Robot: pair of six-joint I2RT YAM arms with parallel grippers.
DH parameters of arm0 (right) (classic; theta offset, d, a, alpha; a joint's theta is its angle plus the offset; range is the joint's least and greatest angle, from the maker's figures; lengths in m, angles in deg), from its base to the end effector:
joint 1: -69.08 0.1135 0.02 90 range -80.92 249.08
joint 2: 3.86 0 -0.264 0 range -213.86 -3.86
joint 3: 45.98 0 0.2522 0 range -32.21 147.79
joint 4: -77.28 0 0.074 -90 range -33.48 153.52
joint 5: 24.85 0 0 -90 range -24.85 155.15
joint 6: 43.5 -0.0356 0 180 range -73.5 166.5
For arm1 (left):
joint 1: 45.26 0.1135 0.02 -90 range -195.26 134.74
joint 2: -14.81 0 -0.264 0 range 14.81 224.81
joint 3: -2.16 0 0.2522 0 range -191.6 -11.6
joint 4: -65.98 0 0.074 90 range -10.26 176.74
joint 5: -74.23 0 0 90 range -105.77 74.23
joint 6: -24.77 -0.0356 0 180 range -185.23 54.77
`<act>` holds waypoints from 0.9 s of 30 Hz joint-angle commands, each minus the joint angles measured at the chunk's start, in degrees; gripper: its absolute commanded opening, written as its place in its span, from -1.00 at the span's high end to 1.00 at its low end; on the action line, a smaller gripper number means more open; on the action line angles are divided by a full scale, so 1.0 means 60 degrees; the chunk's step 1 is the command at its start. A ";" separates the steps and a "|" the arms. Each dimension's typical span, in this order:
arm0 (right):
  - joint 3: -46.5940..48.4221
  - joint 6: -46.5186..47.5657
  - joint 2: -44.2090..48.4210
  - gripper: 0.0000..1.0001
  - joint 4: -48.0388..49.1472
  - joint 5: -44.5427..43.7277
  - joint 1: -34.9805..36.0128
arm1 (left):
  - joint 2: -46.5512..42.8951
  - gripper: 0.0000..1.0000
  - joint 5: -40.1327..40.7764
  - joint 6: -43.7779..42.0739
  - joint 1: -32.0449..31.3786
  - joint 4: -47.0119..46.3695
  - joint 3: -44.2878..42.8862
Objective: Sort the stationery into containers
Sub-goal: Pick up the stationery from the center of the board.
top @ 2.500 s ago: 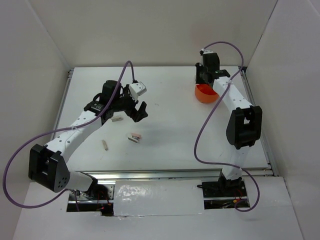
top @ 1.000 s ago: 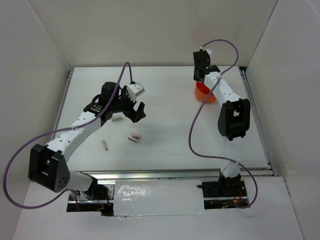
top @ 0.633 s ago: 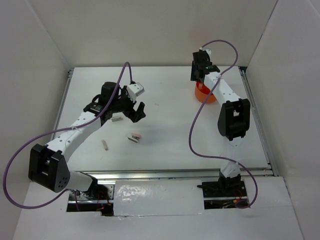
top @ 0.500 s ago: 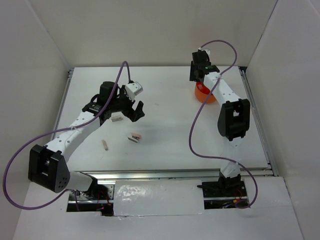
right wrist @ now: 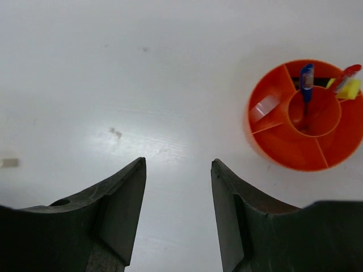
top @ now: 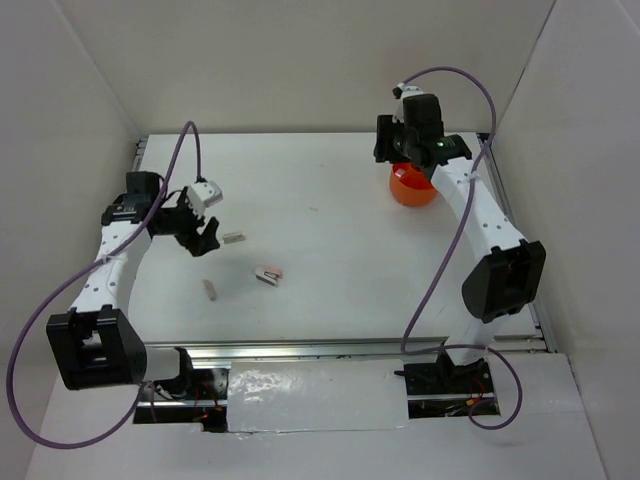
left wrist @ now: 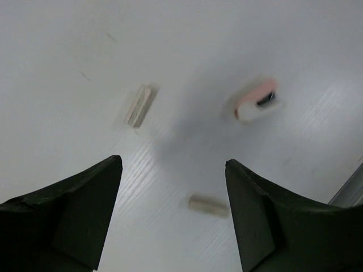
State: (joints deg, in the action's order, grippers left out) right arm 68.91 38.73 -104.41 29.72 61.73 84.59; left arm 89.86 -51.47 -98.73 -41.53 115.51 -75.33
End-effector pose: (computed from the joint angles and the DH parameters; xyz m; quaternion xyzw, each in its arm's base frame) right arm 0.3902 0.1061 0.3755 -0.0452 0.8783 0.0702 0.4708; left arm 0.2747 -0.0029 0.3039 0.3359 0.8274 -0.1592 0.4210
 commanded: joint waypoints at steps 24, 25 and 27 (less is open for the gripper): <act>-0.2132 0.0358 0.1246 -0.11 -0.1119 0.4173 -0.0944 | 0.1378 -0.72 0.1468 -1.3138 0.0948 0.3047 0.2007; -0.2088 0.0358 0.1246 -0.10 -0.1148 0.4188 -0.0944 | 0.1437 -0.70 0.1512 -1.3066 0.0830 0.2989 0.2007; -0.2088 0.0358 0.1290 -0.10 -0.1163 0.4217 -0.0944 | 0.1584 -0.65 0.1731 -1.3021 0.0523 0.2901 0.2139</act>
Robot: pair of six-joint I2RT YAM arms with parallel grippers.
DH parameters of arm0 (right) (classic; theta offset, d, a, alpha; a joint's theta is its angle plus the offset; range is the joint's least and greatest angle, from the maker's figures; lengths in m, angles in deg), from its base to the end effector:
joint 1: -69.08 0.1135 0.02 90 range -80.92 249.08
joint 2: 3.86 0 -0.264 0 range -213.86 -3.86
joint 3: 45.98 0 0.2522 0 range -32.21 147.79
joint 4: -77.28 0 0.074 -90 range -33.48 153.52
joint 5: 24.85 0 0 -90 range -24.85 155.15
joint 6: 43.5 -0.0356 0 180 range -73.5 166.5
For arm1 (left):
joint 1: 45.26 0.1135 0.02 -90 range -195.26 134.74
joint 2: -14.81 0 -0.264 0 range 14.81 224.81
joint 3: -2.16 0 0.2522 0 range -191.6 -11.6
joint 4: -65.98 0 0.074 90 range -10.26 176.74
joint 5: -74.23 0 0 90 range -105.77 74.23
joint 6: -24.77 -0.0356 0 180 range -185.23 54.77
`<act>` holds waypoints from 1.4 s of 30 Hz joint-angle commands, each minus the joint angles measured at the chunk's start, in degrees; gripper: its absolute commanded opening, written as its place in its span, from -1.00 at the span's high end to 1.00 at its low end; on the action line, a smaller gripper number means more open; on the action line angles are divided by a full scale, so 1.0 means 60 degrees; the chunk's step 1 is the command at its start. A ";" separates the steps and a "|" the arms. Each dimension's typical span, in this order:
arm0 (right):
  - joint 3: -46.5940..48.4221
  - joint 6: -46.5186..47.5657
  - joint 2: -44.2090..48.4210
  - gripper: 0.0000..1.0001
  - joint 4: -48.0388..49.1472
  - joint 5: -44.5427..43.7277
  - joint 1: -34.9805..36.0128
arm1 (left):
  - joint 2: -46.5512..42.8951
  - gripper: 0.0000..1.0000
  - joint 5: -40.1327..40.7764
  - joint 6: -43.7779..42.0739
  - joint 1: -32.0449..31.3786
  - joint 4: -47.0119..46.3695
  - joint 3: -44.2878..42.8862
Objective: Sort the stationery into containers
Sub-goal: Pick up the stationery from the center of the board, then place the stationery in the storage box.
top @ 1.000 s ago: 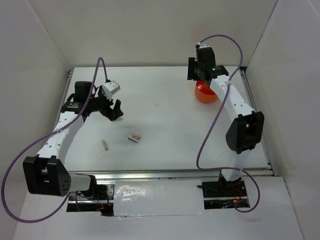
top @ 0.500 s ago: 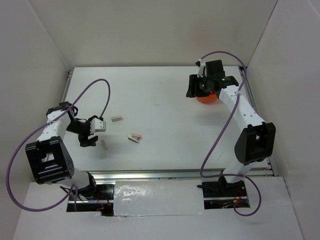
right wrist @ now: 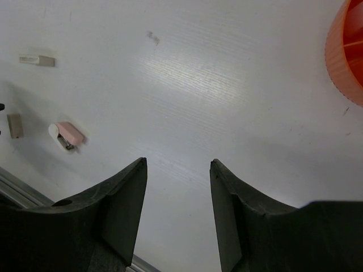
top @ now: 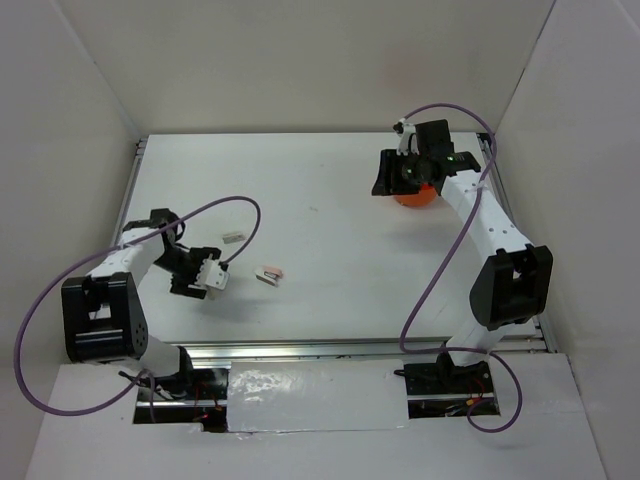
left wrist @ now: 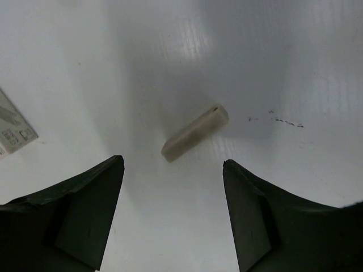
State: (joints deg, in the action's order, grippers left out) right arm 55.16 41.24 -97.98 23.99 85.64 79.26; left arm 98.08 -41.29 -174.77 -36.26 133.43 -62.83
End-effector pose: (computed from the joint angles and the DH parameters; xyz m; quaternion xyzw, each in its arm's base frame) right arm 0.3556 0.0765 0.3301 -0.1054 0.9096 0.2128 0.3410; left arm 0.2359 0.0218 0.1907 0.7548 0.6166 -0.0816 0.2083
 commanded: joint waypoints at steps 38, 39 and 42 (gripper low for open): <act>-0.0324 0.0657 0.1816 -0.08 0.0714 0.5916 0.2360 | -0.2349 0.91 -0.6485 1.9645 -0.3959 -0.7980 -0.1380; -0.0222 0.0656 0.1787 -0.09 0.0700 0.5916 0.2507 | -0.2364 0.91 -0.6470 1.9851 -0.4032 -0.8127 -0.1380; -0.0046 0.0642 0.1684 -0.10 0.0700 0.5916 0.2976 | -0.2437 0.91 -0.6323 2.0350 -0.4398 -0.8509 -0.1336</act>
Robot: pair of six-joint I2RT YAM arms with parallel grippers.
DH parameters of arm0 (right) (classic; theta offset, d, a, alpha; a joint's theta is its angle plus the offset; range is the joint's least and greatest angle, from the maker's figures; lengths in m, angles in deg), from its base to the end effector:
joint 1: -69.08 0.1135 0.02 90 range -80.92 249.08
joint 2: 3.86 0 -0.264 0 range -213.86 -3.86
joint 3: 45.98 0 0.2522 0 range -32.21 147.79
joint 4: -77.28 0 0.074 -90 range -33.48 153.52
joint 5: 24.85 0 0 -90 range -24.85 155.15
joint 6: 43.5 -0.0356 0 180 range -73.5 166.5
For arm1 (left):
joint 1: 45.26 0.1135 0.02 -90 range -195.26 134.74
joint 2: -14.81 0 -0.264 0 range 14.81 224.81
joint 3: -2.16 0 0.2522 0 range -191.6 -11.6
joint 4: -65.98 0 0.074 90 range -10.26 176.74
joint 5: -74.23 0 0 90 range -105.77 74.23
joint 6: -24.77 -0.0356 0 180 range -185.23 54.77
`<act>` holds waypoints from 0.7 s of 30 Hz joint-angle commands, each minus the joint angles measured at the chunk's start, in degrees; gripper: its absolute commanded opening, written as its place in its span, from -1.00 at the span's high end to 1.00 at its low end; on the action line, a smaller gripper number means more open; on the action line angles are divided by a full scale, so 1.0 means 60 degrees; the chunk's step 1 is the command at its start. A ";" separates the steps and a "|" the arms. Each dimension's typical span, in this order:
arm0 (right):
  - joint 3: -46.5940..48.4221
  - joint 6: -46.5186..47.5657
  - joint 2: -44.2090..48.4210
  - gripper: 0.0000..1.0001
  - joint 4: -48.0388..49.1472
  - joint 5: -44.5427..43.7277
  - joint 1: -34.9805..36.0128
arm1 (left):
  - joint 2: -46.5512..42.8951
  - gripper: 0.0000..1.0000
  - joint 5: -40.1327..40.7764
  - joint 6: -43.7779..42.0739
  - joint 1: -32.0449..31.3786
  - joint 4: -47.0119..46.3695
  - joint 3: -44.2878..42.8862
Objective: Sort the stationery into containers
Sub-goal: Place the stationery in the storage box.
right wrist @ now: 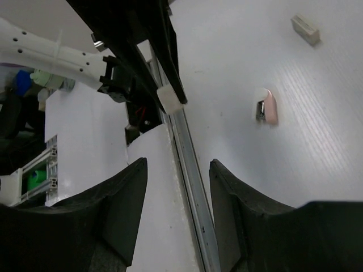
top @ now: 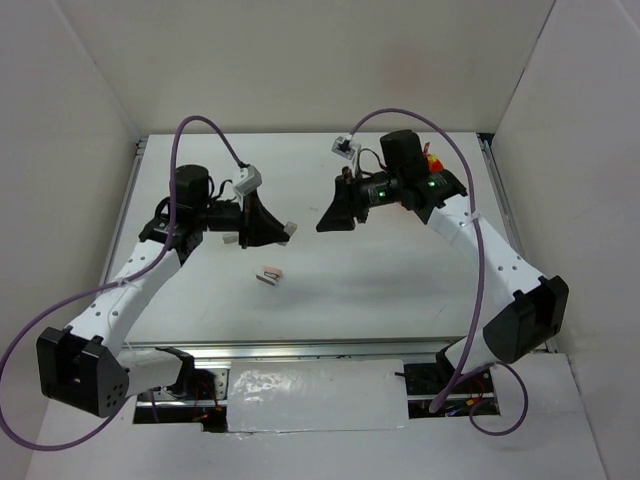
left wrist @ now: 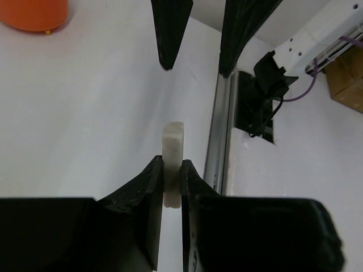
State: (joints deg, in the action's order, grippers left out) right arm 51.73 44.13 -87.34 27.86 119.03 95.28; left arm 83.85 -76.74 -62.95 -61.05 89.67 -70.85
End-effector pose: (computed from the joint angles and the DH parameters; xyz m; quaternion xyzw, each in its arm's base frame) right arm 0.2673 0.1636 0.3830 -0.3674 0.7313 0.4910 0.2984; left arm 0.2447 -0.1015 0.3467 0.3729 0.6655 -0.4876 0.4247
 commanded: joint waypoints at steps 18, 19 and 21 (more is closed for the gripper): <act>0.1083 0.0568 -0.0588 -0.08 -0.0267 0.0159 0.1259 | 0.0125 0.93 -0.0239 0.1816 -0.1045 -0.1230 -0.0102; 0.1039 0.0615 -0.0588 -0.07 -0.0282 0.0159 0.1288 | 0.0140 0.93 -0.0239 0.1875 -0.1045 -0.1260 -0.0102; 0.0966 0.0688 -0.0588 -0.04 -0.0370 0.0159 0.1332 | 0.0154 0.92 -0.0239 0.1875 -0.1045 -0.1304 -0.0087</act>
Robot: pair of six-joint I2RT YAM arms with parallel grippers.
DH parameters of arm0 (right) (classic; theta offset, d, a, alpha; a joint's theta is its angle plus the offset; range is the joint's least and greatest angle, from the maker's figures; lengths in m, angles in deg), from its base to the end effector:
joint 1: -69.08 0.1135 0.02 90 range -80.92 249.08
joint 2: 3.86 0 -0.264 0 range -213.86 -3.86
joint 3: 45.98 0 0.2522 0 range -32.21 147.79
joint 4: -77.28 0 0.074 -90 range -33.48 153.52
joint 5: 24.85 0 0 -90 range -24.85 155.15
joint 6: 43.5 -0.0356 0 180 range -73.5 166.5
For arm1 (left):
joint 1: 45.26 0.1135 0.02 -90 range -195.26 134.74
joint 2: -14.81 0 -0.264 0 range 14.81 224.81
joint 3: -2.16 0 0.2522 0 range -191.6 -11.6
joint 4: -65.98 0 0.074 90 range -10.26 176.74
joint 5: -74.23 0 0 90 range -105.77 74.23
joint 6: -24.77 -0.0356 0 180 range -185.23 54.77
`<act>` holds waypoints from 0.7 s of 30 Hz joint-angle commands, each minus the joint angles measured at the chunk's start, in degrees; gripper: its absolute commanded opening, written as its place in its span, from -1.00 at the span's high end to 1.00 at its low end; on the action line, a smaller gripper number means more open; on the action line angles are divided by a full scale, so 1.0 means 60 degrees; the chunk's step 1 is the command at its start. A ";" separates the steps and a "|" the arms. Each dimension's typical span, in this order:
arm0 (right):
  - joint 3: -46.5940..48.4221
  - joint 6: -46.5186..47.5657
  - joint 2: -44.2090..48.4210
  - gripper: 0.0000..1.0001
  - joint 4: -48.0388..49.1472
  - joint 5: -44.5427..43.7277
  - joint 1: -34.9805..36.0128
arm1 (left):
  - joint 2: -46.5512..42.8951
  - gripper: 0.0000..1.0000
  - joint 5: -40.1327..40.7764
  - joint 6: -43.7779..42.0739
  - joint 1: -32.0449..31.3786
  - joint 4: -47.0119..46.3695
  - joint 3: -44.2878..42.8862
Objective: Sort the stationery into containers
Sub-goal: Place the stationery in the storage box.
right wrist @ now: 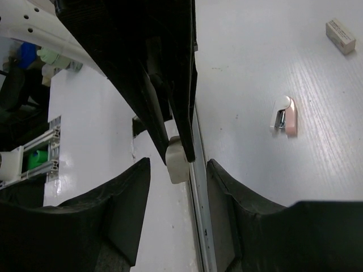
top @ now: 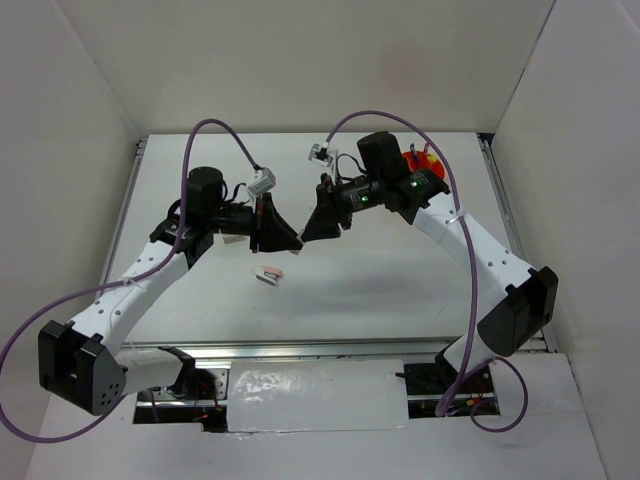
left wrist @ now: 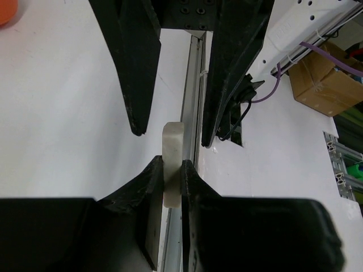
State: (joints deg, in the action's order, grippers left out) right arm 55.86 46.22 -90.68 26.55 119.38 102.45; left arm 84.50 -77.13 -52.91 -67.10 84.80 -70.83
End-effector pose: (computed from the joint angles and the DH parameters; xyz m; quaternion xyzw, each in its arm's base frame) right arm 0.2563 0.2034 0.3871 -0.4249 0.7000 0.5058 0.2713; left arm 0.2370 -0.1287 0.3512 0.3645 0.6567 -0.5412 0.3782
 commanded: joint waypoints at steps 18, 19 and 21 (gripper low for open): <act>-0.0191 0.0397 0.0276 1.00 -0.0093 -0.1462 -0.0956 | 0.0104 -0.99 0.1919 -0.0528 0.0154 0.1554 -0.0836; -0.0264 0.0441 0.0465 1.00 -0.0151 -0.1785 -0.1179 | 0.0104 -0.98 0.2560 -0.0631 0.0242 0.1806 -0.0968; -0.0571 0.0573 0.0642 1.00 -0.0166 -0.2444 -0.2083 | 0.0118 -0.99 0.3702 -0.0443 0.0374 0.2245 -0.1232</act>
State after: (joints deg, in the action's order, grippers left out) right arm 54.11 48.87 -90.20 25.35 111.95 96.22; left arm 85.22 -65.18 -54.64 -66.18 93.36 -73.97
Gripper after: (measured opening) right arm 0.058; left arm 0.993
